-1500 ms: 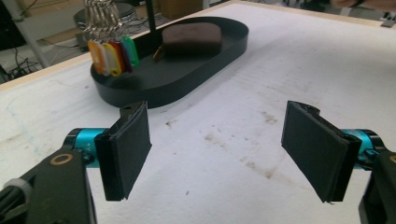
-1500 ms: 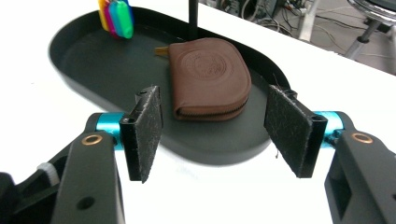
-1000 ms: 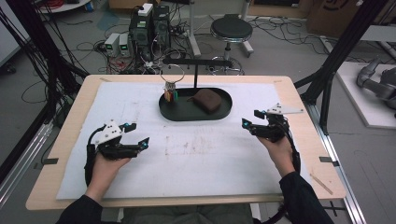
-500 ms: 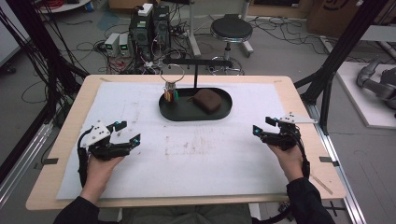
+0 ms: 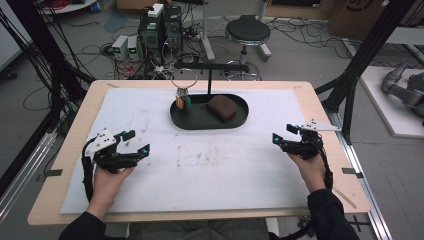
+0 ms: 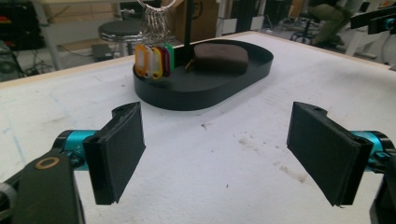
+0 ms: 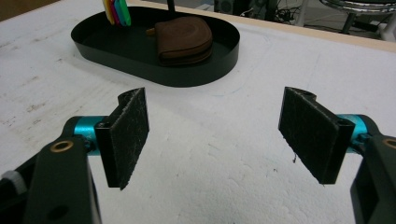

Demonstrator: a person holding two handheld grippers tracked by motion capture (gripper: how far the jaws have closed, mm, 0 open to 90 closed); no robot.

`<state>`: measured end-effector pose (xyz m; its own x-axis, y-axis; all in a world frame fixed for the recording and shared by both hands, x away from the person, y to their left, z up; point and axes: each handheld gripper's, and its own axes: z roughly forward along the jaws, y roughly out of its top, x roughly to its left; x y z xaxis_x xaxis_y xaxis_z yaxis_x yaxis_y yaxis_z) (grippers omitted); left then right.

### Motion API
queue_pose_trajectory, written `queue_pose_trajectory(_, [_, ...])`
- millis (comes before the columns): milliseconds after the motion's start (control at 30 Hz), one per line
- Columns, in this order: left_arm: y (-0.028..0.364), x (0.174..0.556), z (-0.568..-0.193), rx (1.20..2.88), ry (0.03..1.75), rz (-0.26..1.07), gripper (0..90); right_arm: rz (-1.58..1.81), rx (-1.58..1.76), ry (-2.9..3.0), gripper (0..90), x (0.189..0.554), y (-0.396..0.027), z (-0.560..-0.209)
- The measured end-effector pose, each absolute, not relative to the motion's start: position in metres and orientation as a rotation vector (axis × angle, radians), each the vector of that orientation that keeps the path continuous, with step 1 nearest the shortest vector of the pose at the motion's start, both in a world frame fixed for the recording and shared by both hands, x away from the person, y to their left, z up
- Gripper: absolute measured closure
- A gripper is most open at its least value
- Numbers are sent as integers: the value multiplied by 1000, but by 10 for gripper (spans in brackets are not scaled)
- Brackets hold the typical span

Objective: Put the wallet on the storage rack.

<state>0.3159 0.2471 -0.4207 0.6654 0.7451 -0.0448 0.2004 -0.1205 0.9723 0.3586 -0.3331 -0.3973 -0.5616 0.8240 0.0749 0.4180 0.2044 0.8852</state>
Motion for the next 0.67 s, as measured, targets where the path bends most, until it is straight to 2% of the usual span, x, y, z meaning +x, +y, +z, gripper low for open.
queue_pose_trajectory(667, [238, 318, -420, 1710, 749, 609, 190, 1279, 1156, 2075, 236, 359, -336, -399])
